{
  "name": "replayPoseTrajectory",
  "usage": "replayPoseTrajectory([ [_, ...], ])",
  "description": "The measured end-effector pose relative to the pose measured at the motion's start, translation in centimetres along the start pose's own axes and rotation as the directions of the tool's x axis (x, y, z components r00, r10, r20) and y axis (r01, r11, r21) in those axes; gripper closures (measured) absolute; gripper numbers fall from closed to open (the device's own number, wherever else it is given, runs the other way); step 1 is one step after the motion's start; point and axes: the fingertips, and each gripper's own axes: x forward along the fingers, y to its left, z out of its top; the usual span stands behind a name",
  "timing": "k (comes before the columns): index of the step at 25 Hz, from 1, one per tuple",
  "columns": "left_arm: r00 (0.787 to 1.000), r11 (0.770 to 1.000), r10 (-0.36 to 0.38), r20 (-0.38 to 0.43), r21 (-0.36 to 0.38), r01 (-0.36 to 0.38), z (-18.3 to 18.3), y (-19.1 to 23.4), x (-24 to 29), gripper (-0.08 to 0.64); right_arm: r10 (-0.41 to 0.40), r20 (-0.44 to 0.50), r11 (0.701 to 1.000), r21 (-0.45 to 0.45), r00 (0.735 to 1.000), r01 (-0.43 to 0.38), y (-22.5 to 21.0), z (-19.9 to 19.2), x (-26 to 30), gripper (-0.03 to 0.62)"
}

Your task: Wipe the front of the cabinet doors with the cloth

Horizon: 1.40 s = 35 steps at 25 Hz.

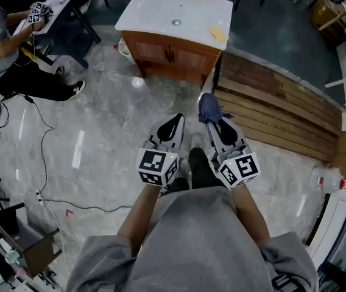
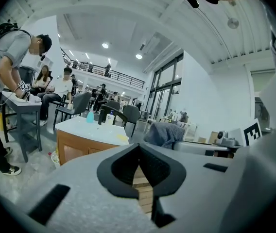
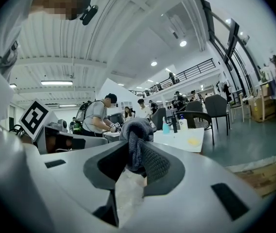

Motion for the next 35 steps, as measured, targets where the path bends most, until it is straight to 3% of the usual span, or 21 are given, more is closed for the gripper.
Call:
replayPoseTrajectory([
  [20, 0.993, 0.998, 0.060, -0.101, -0.009, -0.062, 0.7, 4.4, 18.9, 0.552, 0.015, -0.033, 0.995, 0.096, 0.999, -0.011, -17.4, -0.7, 10.9, 0.506],
  [29, 0.986, 0.996, 0.084, -0.144, 0.012, -0.083, -0.5, 7.3, 23.1, 0.552, -0.014, -0.065, 0.991, 0.133, 0.998, 0.022, -21.6, -2.5, 14.2, 0.506],
  [35, 0.986, 0.999, 0.053, -0.156, 0.005, -0.053, -2.0, 10.1, 25.6, 0.552, -0.074, -0.082, 0.986, 0.143, 0.994, 0.085, -22.8, -4.7, 17.0, 0.506],
])
